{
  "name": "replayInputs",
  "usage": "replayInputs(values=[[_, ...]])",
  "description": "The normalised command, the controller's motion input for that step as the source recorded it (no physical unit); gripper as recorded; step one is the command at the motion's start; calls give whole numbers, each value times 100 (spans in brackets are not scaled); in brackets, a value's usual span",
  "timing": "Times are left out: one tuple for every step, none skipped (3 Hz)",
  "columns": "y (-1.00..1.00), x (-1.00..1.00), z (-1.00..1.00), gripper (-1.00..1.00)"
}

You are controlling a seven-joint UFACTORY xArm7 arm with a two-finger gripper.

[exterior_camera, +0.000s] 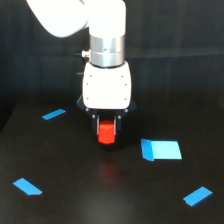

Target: Pick up the red object from the table

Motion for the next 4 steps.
replayInputs(values=[[-13,-34,100,-98],[-1,-18,100,-100],[4,0,100,-89],[3,-2,97,-100]])
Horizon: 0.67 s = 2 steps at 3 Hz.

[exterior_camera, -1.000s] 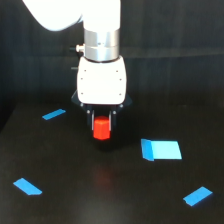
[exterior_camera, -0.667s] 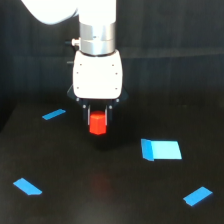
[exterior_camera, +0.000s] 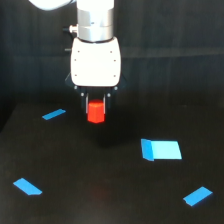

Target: Pick up the red object from the table

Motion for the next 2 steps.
replayInputs(values=[[4,-5,91,-100],[-16,-2,65,-100]])
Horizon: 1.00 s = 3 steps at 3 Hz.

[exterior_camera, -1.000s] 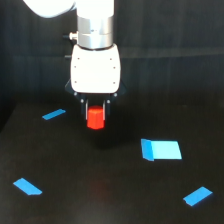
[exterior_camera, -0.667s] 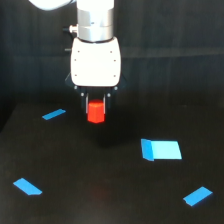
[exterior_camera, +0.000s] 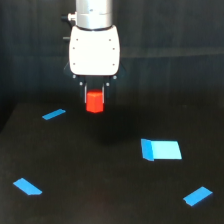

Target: Pick up the red object from the table

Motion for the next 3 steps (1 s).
replayInputs(values=[[-3,1,40,-100],[-15,5,32,-100],[-15,-1,19,-92]])
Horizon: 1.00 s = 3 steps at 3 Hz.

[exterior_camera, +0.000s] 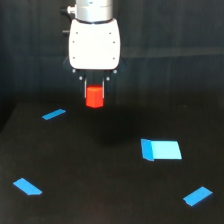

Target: Pick up the red object from the table

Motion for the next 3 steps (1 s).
replayInputs(values=[[-4,0,26,-100],[-7,-1,21,-100],[-13,-2,11,-91]])
